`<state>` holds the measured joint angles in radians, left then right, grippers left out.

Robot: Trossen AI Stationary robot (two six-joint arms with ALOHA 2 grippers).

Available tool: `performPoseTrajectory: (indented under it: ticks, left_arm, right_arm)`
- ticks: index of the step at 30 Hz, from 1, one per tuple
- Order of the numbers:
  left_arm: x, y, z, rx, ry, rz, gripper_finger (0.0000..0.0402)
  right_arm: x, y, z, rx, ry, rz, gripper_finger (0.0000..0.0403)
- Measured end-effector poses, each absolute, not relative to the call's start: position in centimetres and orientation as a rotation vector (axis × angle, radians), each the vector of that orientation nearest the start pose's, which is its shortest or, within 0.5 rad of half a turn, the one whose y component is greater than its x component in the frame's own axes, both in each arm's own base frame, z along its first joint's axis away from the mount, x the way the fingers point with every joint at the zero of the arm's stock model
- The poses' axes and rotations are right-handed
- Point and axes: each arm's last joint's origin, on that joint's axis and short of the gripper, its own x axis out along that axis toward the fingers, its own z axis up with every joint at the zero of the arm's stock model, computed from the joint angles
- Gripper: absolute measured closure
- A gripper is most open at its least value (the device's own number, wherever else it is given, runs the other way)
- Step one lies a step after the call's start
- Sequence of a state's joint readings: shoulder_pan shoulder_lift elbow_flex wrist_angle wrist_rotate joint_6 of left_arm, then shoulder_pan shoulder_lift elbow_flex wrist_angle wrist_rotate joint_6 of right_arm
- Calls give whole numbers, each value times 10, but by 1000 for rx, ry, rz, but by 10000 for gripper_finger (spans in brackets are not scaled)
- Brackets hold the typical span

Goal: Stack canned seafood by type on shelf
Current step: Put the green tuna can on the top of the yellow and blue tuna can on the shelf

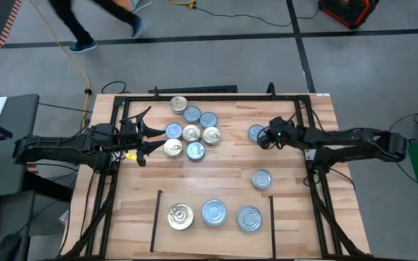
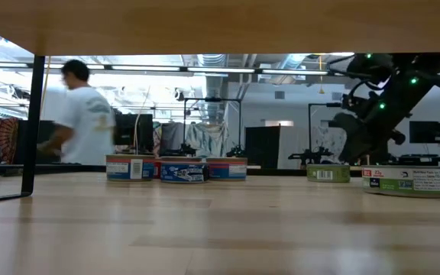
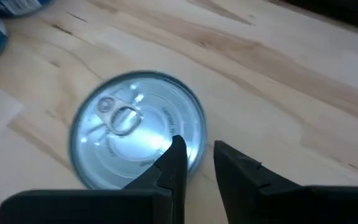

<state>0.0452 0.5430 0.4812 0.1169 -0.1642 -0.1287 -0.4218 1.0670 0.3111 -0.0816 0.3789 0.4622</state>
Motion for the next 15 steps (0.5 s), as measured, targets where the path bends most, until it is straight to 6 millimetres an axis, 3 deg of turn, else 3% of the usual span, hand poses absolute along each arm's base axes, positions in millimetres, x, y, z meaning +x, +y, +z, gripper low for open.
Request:
performPoseTrajectory:
  ticks: [8,15]
  left_arm:
    - [138,11,290,-131,-69,206,233]
    - [138,11,290,-131,-67,206,233]
  right_arm:
    - [156,-91,129,473,728,-957,310]
    - [152,-100,122,536,733,-1041,378]
